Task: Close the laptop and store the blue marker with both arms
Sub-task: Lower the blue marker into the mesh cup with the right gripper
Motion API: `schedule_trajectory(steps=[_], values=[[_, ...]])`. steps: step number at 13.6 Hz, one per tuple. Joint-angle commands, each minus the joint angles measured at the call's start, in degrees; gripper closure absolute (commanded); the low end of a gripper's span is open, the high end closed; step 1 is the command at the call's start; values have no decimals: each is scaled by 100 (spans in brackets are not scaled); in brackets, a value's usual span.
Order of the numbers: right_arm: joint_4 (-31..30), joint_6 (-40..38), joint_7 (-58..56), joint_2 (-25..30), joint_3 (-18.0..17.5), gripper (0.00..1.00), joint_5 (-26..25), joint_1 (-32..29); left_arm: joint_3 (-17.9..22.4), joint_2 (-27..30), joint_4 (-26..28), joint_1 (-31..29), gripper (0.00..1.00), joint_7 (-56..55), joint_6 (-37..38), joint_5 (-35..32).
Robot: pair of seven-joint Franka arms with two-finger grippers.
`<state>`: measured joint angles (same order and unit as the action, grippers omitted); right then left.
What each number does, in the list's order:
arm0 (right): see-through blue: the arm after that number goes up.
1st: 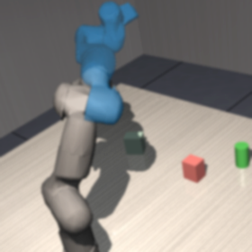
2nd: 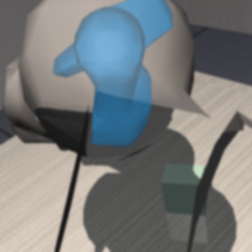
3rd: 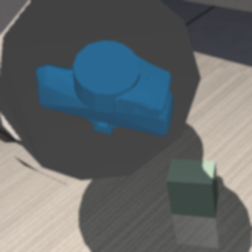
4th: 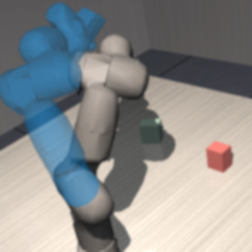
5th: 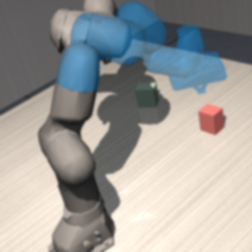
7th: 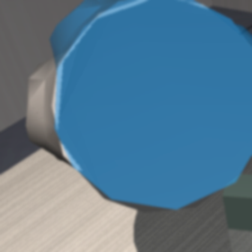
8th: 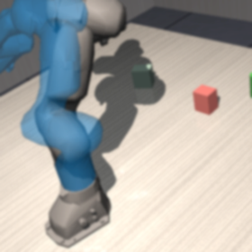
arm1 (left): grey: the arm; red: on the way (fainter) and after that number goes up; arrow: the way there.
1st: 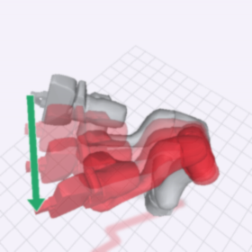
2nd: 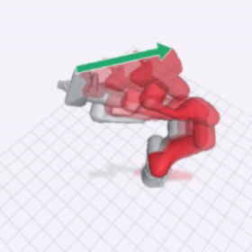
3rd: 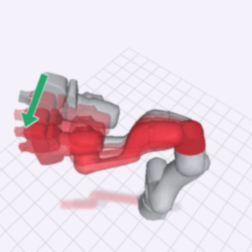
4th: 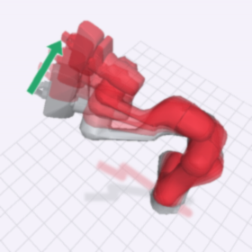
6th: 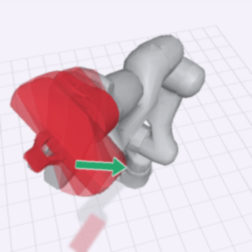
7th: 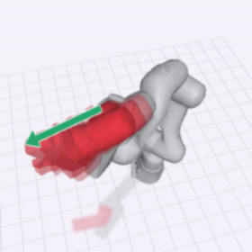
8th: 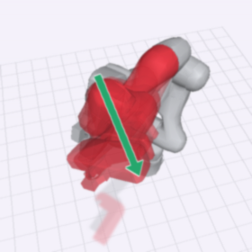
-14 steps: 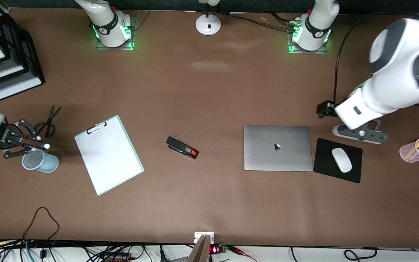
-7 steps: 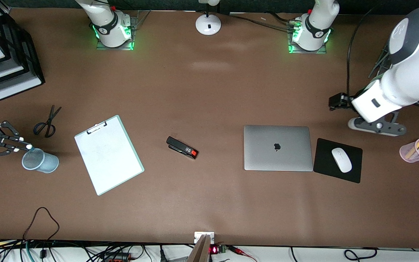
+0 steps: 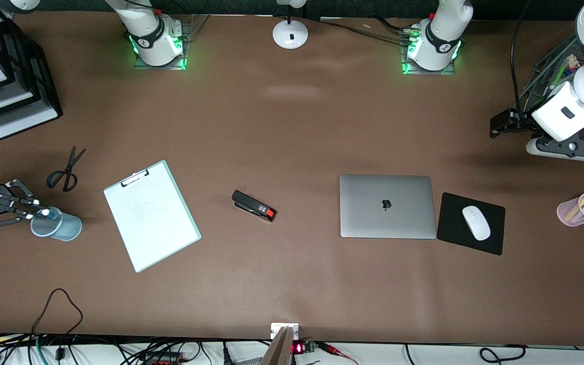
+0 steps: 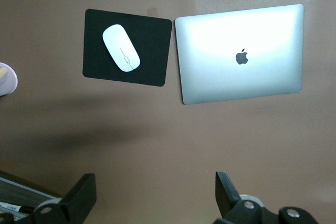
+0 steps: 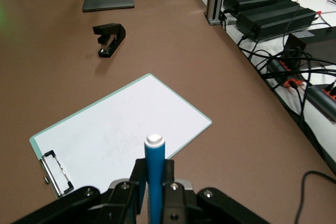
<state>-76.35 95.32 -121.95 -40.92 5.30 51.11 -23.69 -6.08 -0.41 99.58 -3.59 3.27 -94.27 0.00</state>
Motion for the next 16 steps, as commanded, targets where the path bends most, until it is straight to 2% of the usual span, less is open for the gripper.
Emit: schedule_trajectory(steps=[1,4,7,11,16], values=[[313,-137,-109,-188,-90,100,118,-171,63,261,184,271,0,-413,-74,70],[462,-119,-319,-416,-90,100,460,-267,151,252,158,341,0,-380,-100,79],[533,-110,-408,-601,-90,100,487,-346,449,200,132,579,0,-345,-109,79],[533,-101,-443,-742,-90,100,487,-469,433,24,96,509,0,-354,-109,79],[542,-84,-636,-935,-90,100,487,-575,389,68,87,491,0,-354,-83,70]])
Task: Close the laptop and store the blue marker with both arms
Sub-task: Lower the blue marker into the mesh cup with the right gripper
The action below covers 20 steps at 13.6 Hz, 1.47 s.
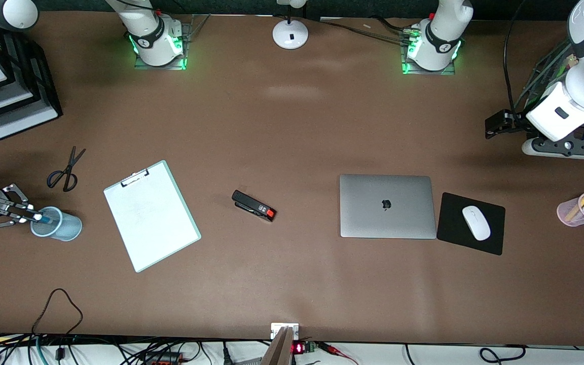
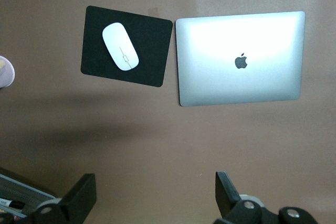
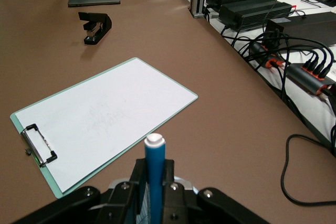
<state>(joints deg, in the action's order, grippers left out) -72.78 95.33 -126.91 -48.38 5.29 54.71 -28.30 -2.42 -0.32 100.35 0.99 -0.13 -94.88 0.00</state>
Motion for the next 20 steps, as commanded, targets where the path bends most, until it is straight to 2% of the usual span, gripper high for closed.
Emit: schedule_trajectory(steps=[1,13,14,15,16,20], values=[[186,-85,-141,-250,-89,100,128,-114,23,58,11,33,0,-13,-4,70],[186,-58,-97,-532,-80,100,128,-202,-13,67,-6,33,0,-13,14,70],[186,-58,-36,-515,-80,94,119,-202,-13,67,-7,42,0,-13,14,70],[186,-58,8,-488,-80,39,119,-193,-21,67,-7,42,0,-13,14,70],[186,-58,183,-497,-80,0,128,-193,-21,67,-7,42,0,-13,5,70],[186,-128,325,-366,-72,0,111,-193,-21,67,-7,42,0,-13,5,70]])
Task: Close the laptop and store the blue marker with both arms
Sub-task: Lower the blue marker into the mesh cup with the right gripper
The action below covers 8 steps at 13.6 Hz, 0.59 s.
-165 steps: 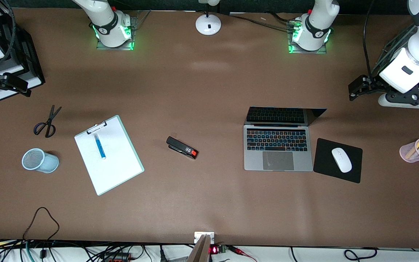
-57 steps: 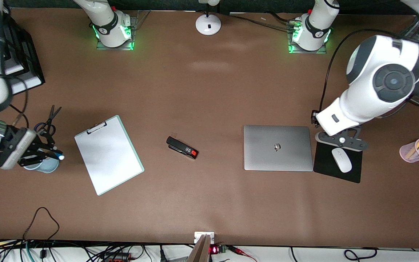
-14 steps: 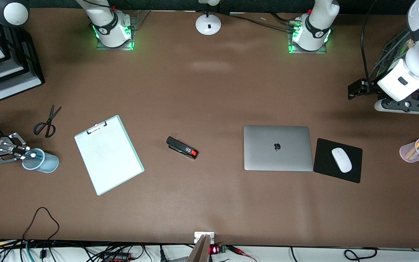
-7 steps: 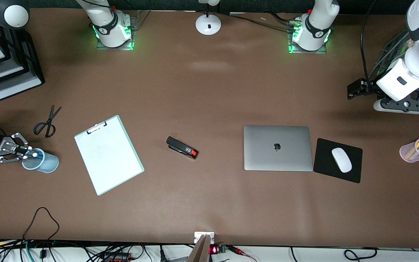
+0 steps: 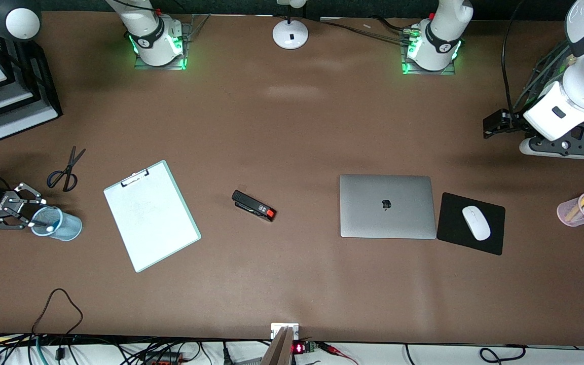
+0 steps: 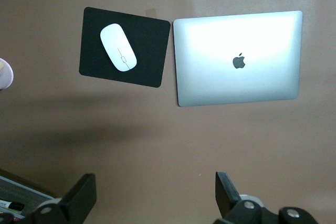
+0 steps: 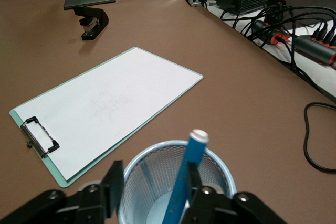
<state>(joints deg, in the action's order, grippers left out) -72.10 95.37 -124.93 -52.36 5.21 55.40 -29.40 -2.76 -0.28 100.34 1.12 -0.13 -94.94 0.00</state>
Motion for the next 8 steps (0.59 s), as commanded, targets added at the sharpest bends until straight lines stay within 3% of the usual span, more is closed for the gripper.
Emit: schedule_trajectory(steps=[1,4,8], values=[[117,-132,206,85,-46,0,24,-75,-6,63,-6,29,0,-13,10,70],[126,-150,399,244,-2,0,-38,-31,-6,72,-6,29,0,-13,19,79],[126,-167,1101,778,-63,0,-643,109,-23,72,-6,29,0,-4,19,70]])
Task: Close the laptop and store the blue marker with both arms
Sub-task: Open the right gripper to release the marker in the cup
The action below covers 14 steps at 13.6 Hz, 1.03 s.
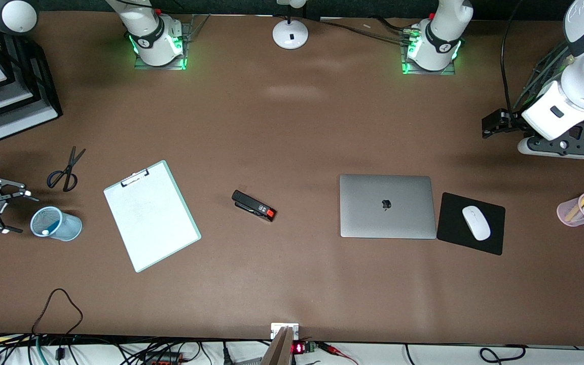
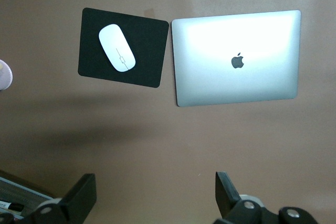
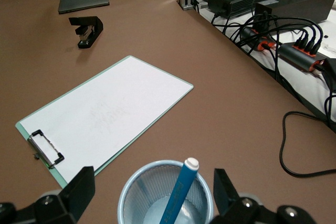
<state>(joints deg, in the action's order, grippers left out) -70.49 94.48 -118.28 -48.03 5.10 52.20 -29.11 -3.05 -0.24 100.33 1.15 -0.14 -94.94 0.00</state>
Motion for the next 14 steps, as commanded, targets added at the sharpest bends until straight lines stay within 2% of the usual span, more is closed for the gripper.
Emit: schedule_trajectory(steps=[1,7,11,14], values=[[-35,-79,646,555,-62,0,-489,177,-2,60,-5,25,0,-4,19,61],[78,-658,2781,1514,-53,0,-1404,792,-2,68,-5,17,0,-4,2,-79],[815,-1352,4362,1630,-44,0,-1913,1240,15,130,-5,17,0,-4,10,-88],[1010,-1423,5093,1682,-36,0,-2283,1671,15,156,-5,17,0,-4,45,-88]])
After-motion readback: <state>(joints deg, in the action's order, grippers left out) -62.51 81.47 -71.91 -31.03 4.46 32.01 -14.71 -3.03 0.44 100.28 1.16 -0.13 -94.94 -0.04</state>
